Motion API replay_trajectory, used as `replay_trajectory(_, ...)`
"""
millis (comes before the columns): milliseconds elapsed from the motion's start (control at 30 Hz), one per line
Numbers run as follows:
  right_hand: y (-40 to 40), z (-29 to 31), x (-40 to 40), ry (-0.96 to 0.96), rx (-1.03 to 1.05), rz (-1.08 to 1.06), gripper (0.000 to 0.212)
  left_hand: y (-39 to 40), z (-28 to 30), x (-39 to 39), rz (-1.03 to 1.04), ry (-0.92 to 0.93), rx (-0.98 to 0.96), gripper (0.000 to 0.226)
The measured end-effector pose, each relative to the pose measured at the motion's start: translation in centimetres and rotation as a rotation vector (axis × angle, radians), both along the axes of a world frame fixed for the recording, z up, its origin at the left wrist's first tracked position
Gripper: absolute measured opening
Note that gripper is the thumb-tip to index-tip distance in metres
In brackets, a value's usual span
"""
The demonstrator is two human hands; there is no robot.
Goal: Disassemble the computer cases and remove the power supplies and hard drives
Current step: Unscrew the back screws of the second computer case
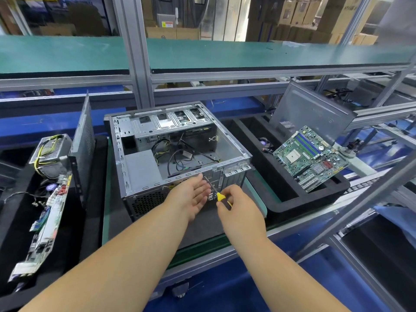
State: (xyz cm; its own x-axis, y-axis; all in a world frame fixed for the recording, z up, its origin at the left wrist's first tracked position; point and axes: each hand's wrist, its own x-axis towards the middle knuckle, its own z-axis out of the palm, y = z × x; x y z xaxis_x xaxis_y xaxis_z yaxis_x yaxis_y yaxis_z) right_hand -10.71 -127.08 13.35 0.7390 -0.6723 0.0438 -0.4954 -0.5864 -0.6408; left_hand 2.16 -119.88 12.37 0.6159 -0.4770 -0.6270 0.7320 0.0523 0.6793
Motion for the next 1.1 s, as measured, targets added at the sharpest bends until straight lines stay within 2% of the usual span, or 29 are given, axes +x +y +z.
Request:
replay_trajectory(133, 0.3, -0.2, -0.1, -0.022, -0.044, 0.02, 0.021, -0.9, -0.1, -0.3, 0.077, -0.017, 0.007, 0.018)
replay_trajectory(333, 0.2, -0.5, -0.2, 0.057, -0.193, 0.068, 0.032, -1.8, 0.1, -0.5, 0.133, 0.002, 0.004, 0.012)
replay_trajectory(600, -0.1, -0.8, -0.5, -0.054, -0.174, 0.098, 0.02, -1.9, 0.1, -0.5, 0.149, 0.015, -0.009, 0.011)
replay_trajectory(867, -0.8, -1.2, -0.6, -0.09, -0.113, 0.115, 0.03, -2.1, 0.3, -0.8, 0.131, -0.05, -0.008, 0.017)
replay_trajectory(1100, -1.6, -1.5, -0.7, -0.088, -0.138, 0.133, 0.025, -2.7, 0.0, -1.1, 0.188, -0.082, 0.01, 0.016)
